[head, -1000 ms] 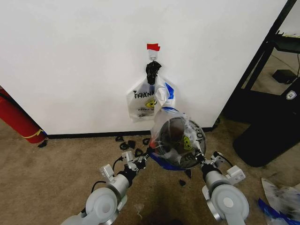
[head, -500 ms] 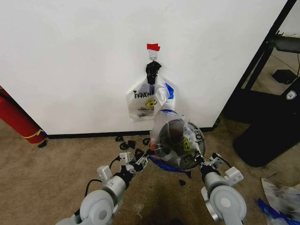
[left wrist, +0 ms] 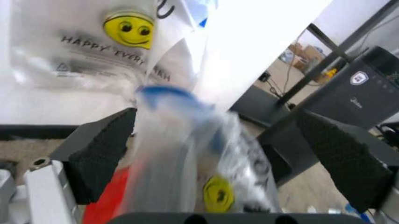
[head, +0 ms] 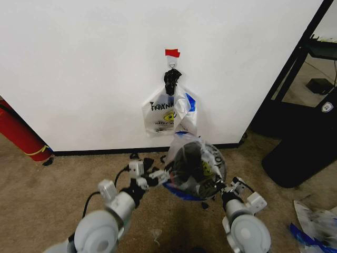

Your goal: Pick up the garbage bag from the wall and place it over the trash bin.

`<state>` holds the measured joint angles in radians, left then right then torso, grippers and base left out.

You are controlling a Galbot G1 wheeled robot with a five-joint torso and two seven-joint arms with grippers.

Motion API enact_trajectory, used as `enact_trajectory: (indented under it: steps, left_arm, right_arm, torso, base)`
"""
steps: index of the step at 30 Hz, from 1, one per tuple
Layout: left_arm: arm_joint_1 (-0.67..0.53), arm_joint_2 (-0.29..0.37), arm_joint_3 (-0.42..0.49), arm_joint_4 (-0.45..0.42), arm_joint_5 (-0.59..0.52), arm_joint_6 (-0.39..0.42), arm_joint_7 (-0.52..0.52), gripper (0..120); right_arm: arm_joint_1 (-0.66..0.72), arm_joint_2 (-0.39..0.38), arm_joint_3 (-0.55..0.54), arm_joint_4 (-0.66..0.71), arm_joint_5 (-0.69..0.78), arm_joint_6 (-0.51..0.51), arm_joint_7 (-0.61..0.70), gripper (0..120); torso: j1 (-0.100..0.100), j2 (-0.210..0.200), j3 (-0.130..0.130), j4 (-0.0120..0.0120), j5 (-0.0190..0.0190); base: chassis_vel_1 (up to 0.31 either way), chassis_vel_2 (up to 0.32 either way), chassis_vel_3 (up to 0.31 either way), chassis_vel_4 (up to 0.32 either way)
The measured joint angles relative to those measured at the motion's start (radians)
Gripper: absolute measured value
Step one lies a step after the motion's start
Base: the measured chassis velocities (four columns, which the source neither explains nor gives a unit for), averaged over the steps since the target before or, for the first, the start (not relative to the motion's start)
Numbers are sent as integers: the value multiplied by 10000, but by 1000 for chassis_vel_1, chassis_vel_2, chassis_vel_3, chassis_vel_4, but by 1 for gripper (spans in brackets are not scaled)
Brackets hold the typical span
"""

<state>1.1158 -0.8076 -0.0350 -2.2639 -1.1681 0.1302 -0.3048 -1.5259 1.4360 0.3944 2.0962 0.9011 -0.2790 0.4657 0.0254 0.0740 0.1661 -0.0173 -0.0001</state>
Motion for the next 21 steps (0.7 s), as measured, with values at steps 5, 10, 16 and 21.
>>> enact_trajectory:
  steps: [5,10,16,21]
  left_arm:
    - [-1103,333,234,543,-732,425,64,100]
    - [-2197,364,633,1411,-1360,703,146,97]
    - [-2743,193,726,2291,-2133,1033,365,92]
    - [-2833,132,756,2867,-2248,1168,434,88]
  right_arm:
    - [-119,-385,-302,-55,-584,73,-479,0]
    - [-115,-539,-538,99,-726,71,-643,0]
    - [85,-846,-945,144,-714,25,-644,0]
    - [188,-1099,-1091,146,-642,-3,-627,0]
  torso:
    - [1,0,0,-1,0]
    - [0,0,1,0,-1]
    - [1,0,1,5,0]
    - [1,0,1,3,1]
  base:
    - [0,0,0,0]
    - [0,0,0,0]
    - [0,0,0,0]
    - [0,0,0,0]
